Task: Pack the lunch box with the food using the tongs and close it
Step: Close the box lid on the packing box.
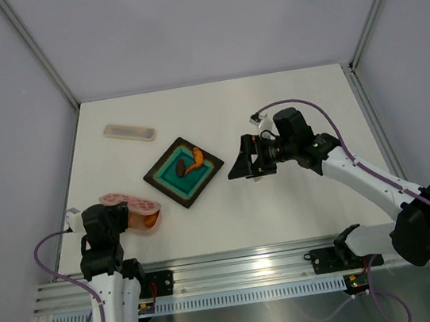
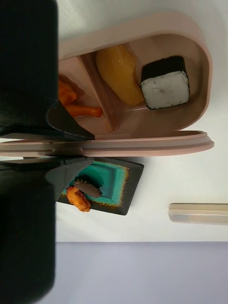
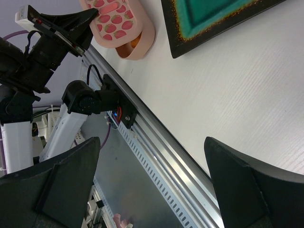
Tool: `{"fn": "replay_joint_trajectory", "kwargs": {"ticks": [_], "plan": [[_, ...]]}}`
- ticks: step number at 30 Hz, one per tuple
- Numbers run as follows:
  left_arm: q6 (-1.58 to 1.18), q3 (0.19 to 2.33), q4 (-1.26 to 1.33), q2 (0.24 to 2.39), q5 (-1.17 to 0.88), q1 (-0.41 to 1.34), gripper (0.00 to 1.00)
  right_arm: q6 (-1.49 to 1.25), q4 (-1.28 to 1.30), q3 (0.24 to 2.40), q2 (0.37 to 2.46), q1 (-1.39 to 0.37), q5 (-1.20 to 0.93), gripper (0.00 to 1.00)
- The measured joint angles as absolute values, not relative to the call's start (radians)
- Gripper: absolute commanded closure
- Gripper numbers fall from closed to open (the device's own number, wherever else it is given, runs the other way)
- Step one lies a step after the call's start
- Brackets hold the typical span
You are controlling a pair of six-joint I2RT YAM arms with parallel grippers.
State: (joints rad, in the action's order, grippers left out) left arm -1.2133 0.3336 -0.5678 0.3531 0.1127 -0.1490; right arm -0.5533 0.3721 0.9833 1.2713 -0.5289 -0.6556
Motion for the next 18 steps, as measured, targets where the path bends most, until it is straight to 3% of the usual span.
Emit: {"fn": "replay_joint_trajectory", "kwargs": {"ticks": [13, 17, 18], "plan": [[-1.233, 0.324, -0.630, 0.301, 0.126, -0.149, 0.99, -0.553, 0.372, 0.983, 1.280, -0.529, -0.656, 0.02], [-1.248, 0.315, -0.668, 0.276, 0.133, -0.149, 0.85, -0.553, 0.372, 0.983, 1.286, -0.529, -0.656, 0.02], [-1.253, 0.315, -0.673, 0.273, 0.134, -0.149, 0.75, -0.553, 0.372, 0.983, 1.288, -0.529, -0.657, 0.02]]}}
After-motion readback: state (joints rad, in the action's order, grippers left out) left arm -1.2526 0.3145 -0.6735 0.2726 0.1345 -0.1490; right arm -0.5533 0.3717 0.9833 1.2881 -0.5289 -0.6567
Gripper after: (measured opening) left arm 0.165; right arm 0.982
